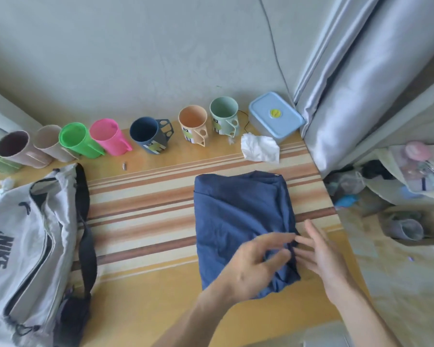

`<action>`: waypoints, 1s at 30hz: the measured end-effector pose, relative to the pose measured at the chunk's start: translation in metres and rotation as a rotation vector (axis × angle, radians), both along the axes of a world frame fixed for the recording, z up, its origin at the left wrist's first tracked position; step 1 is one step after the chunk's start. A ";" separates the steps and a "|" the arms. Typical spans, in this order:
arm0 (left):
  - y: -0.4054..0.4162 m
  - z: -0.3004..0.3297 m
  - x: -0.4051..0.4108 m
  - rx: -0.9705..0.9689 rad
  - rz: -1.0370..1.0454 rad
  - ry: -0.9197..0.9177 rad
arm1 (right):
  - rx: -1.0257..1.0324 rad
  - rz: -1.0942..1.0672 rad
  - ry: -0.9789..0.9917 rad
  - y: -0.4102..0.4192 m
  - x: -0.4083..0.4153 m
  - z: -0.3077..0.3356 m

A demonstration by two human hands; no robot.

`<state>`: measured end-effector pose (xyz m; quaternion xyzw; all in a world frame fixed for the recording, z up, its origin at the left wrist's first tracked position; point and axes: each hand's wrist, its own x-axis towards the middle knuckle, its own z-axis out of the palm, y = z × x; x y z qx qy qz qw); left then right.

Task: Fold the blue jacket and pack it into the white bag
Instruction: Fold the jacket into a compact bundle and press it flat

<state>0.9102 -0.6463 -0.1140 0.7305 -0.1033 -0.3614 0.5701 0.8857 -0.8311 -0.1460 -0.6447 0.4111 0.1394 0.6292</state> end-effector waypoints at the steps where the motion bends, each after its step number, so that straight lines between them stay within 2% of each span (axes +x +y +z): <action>1: 0.008 -0.012 -0.002 0.083 0.088 -0.186 | -0.148 0.069 0.010 -0.004 -0.004 -0.008; 3: 0.030 -0.042 0.001 0.335 0.209 -0.617 | -0.543 0.233 -0.111 -0.001 -0.011 -0.024; 5: 0.050 -0.073 0.014 0.603 0.241 -0.823 | -0.782 0.363 -0.363 0.022 -0.011 -0.033; 8: 0.062 -0.109 0.041 0.850 0.042 -0.840 | -0.905 0.785 -0.529 0.057 0.007 -0.053; 10: 0.059 -0.128 0.054 0.946 -0.153 -0.808 | -1.004 1.032 -0.481 0.056 0.020 -0.079; 11: 0.055 -0.138 0.058 0.970 -0.217 -0.798 | -1.034 1.089 -0.437 0.048 0.025 -0.093; 14: 0.040 -0.161 0.065 0.989 -0.308 -0.799 | -1.101 1.143 -0.355 0.022 0.032 -0.127; 17: 0.033 -0.168 0.065 0.995 -0.311 -0.822 | -1.133 1.175 -0.350 0.016 0.035 -0.136; 21: 0.050 -0.134 0.057 0.786 -0.180 -0.789 | -1.011 1.125 -0.371 0.020 0.031 -0.117; 24: 0.090 -0.113 0.034 0.583 -0.118 -0.949 | -0.859 1.126 -0.552 0.013 0.007 -0.089; 27: 0.135 -0.112 0.015 0.539 -0.346 -1.037 | -0.819 1.305 -0.717 -0.010 -0.020 -0.073; 30: 0.153 -0.128 0.008 0.635 -0.575 -0.971 | -0.923 1.527 -0.610 -0.035 -0.023 -0.083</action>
